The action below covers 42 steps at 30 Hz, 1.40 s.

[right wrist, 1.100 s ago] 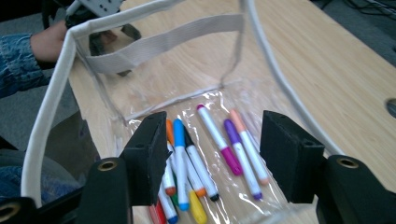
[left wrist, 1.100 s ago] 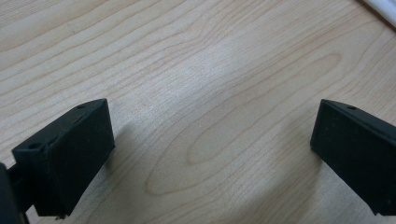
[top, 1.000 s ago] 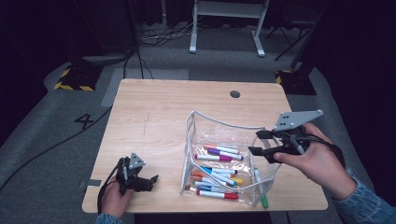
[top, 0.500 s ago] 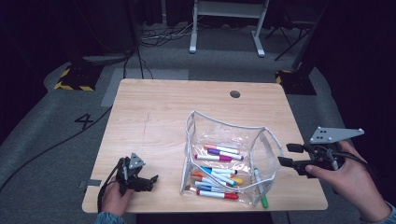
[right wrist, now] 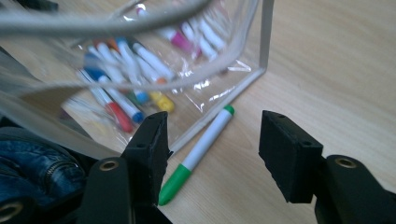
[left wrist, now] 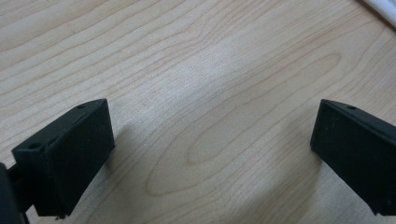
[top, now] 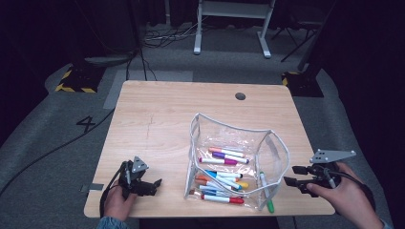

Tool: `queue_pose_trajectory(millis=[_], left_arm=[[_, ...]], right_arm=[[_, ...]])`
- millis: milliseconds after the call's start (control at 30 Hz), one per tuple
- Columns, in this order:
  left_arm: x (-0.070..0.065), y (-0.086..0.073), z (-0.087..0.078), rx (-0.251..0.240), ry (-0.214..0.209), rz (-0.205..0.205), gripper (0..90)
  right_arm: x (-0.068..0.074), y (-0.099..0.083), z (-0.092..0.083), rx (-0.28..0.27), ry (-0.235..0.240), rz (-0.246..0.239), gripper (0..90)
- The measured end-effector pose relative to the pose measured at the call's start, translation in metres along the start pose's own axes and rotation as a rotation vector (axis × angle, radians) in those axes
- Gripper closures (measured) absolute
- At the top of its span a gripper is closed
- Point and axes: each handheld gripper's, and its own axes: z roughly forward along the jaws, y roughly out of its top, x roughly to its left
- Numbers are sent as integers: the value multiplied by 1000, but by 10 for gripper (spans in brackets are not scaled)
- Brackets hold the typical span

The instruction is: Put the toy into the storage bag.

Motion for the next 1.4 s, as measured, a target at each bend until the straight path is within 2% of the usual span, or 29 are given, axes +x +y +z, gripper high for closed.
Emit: queue_pose_trajectory(millis=[233,767,933,1033,1100,1200,1267,1300,1400], left_arm=[[0,0,0,-2,0,-2,0],[0,0,0,-2,0,-2,0],[0,0,0,-2,0,-2,0],[0,0,0,-2,0,-2,0],[0,0,0,0,0,0,0],[0,0,0,0,0,0,0],[0,0,0,-2,0,-2,0],[0,0,0,-2,0,-2,0],[0,0,0,-2,0,-2,0]], right_arm=[[-6,-21,35,54,14,28,432],[-8,-46,93,106,48,70,413],[-8,-48,103,104,11,47,420],[-9,-47,102,110,-14,40,504],[-11,-47,100,125,-45,11,616],[-14,-48,97,147,-72,18,759],[-16,-49,95,154,-83,45,766],[-18,-49,95,154,-91,37,767],[-20,-50,93,159,-81,59,767]])
